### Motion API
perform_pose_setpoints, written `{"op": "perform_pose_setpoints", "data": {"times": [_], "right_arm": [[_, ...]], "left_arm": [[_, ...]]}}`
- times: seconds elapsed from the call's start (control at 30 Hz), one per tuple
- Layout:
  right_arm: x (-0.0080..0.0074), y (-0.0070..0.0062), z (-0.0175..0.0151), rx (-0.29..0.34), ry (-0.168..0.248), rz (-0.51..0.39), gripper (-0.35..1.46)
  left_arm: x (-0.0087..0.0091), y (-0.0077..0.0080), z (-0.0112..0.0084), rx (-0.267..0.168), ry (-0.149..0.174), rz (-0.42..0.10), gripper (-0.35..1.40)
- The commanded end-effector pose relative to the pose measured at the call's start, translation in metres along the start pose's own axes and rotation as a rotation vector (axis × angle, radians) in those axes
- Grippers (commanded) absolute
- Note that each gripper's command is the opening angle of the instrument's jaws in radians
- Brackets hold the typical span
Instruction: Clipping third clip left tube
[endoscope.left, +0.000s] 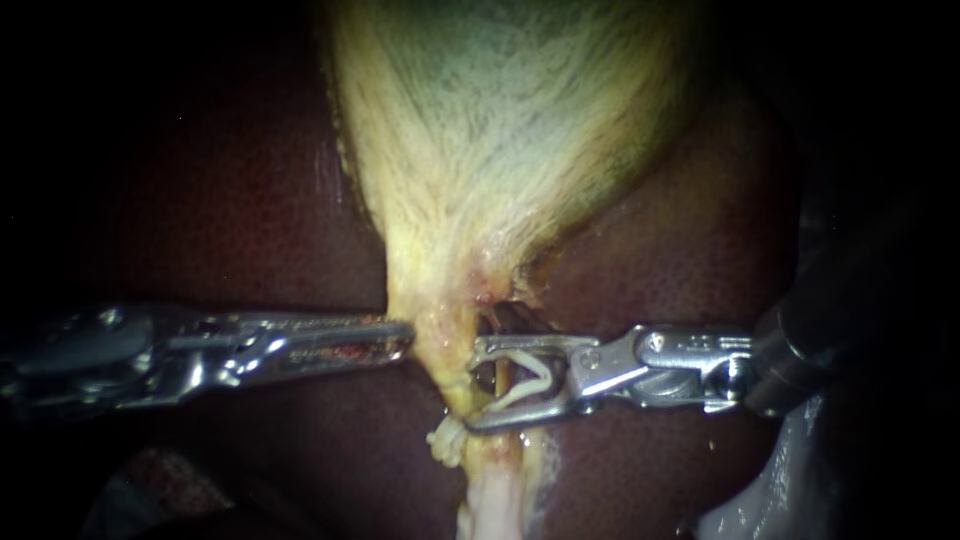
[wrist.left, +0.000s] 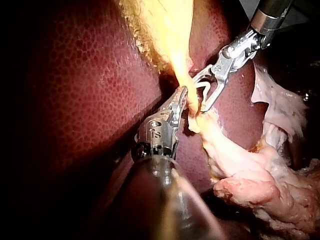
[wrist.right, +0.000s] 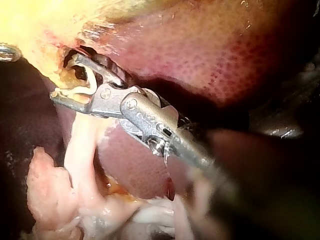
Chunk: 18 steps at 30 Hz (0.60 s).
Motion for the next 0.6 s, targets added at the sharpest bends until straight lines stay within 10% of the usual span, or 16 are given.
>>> {"op": "perform_pose_setpoints", "data": {"times": [0.03,0.3,0.6], "right_arm": [[0.0001,-0.0003,0.0004,0.001,0.0,-0.002,0.54],[0.0007,-0.0037,0.0031,0.134,-0.012,-0.043,0.53],[0.0021,-0.0033,0.004,0.13,0.021,-0.05,0.51]], "left_arm": [[0.0,0.0001,0.0002,-0.002,0.001,0.0,-0.33],[-0.0001,0.0005,0.0008,-0.002,0.0,0.0,-0.33],[-0.0001,0.0005,0.001,-0.002,0.0,-0.001,-0.33]]}}
